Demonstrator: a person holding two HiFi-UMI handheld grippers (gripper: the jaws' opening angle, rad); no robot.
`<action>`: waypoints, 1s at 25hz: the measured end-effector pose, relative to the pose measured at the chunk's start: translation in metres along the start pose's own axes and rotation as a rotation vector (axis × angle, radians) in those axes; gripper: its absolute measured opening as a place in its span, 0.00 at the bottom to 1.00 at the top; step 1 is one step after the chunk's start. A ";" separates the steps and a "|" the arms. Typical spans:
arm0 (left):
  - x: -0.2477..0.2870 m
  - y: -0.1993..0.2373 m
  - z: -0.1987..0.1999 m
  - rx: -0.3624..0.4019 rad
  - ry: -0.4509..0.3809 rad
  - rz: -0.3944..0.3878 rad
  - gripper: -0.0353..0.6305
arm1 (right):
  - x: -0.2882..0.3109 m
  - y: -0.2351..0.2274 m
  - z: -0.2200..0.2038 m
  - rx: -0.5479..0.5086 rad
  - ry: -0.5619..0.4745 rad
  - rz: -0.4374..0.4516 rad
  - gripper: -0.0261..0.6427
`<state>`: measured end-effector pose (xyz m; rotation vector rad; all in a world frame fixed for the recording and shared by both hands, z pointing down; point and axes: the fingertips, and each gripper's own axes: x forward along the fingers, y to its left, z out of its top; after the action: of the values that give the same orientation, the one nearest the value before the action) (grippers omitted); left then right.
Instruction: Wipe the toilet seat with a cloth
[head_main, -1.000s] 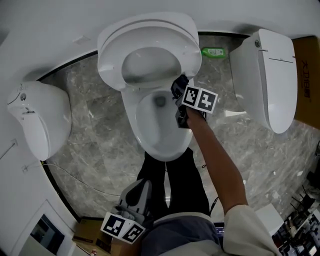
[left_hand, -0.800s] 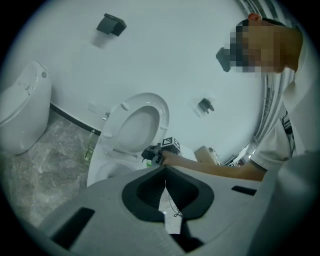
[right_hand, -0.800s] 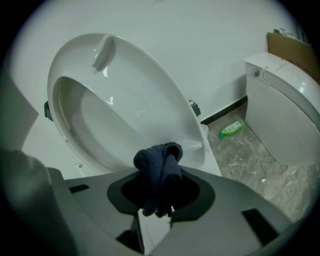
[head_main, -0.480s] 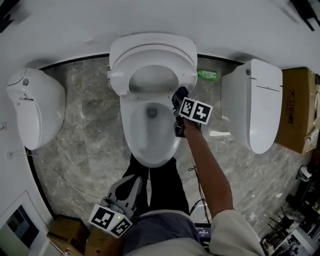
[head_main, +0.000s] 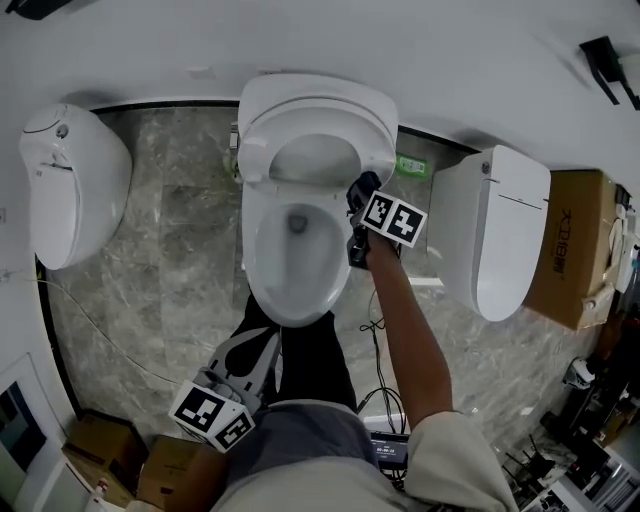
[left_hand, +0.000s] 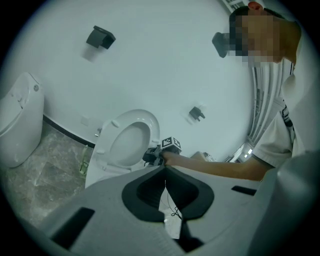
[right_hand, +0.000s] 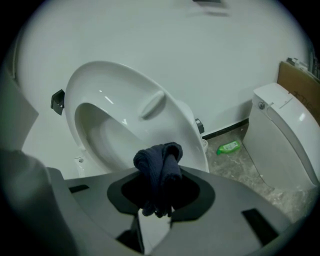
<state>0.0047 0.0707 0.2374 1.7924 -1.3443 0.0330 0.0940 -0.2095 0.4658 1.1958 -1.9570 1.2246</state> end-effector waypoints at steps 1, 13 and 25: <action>-0.001 0.001 0.002 0.002 0.002 0.001 0.07 | -0.002 0.002 0.003 -0.007 0.001 -0.001 0.19; -0.032 0.015 0.014 0.039 0.016 0.029 0.07 | -0.031 0.041 0.036 -0.067 -0.033 -0.005 0.19; -0.058 0.012 0.045 0.072 -0.027 0.032 0.07 | -0.058 0.088 0.070 -0.131 -0.057 -0.012 0.19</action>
<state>-0.0492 0.0858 0.1877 1.8373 -1.4066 0.0756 0.0439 -0.2318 0.3523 1.1857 -2.0353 1.0498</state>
